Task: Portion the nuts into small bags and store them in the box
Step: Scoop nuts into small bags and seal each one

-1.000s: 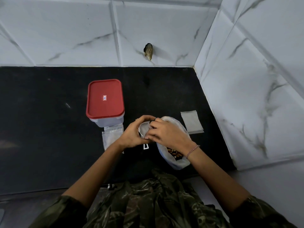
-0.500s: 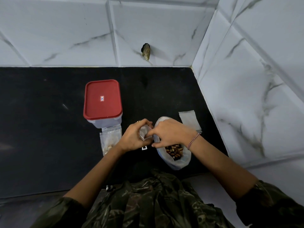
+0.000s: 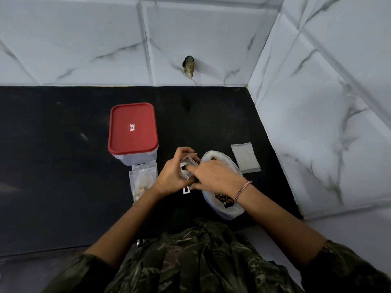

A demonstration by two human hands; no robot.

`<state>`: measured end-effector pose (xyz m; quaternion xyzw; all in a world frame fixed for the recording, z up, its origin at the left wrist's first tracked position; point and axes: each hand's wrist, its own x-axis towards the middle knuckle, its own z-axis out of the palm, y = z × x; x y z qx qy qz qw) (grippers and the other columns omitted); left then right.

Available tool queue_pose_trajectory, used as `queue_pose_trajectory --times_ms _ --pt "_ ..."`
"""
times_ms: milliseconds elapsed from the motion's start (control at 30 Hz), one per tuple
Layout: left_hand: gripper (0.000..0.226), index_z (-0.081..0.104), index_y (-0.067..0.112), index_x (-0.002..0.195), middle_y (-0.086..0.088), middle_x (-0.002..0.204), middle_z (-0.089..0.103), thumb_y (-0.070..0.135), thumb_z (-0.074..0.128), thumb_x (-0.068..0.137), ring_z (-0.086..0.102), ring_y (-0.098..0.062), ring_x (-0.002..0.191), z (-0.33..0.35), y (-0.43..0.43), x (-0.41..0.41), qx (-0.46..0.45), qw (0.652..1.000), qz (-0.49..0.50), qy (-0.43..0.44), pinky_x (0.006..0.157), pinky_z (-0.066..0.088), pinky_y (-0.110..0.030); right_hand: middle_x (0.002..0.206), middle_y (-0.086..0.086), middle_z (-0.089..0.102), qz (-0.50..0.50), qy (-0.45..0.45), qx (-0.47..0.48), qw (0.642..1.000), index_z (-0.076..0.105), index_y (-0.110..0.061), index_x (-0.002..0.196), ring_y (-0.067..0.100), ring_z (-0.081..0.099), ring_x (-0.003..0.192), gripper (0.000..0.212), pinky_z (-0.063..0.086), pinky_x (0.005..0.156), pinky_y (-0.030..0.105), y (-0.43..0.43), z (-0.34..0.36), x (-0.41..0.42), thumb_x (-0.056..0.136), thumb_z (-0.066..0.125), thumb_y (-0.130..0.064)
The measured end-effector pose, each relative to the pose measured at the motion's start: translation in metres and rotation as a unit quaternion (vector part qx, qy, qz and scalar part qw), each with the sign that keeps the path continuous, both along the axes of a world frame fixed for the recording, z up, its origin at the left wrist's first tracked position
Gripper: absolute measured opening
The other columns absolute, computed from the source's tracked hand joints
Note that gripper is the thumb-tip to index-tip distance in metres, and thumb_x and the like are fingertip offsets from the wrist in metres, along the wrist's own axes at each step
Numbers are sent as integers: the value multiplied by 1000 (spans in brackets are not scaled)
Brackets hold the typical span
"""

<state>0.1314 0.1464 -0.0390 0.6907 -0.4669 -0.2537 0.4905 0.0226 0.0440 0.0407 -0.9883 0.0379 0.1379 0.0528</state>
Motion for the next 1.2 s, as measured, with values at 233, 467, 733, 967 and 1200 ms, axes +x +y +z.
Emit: queue_pose_trajectory --times_ms 233,467,733,967,1200 --pt "57 50 16 114 7 116 64 15 84 68 55 -3 120 -3 -2 -1 -12 1000 -16 -9 100 46 -25 97 7 62 -52 36 45 997 35 -9 130 13 52 67 56 42 62 27 3 0 1 89 60 -37" --pt "66 45 14 116 1 115 63 30 83 64 59 -7 115 -9 5 1 -39 999 12 28 95 47 -21 65 -1 67 -91 43 150 983 52 -25 117 10 63 50 32 57 69 29 9 9 -5 95 45 -46" --pt "82 37 22 138 3 136 50 36 75 67 42 -17 132 -21 10 5 -27 999 33 -7 109 34 -33 91 2 61 -52 -56 19 997 58 -23 115 15 57 79 32 35 63 27 15 0 -1 102 32 -35" --pt "53 56 9 117 2 113 66 27 73 69 61 -12 111 -17 11 1 -44 998 39 31 94 49 -32 98 0 65 -61 -128 0 990 62 -25 112 15 62 85 33 45 65 25 16 -23 -1 99 37 -41" --pt "65 50 7 124 0 122 60 33 73 69 58 -10 113 -31 25 -1 -22 997 61 40 95 48 -27 66 -7 63 -88 -256 1 963 67 -23 74 10 59 59 13 34 44 19 30 -53 -7 81 71 -33"
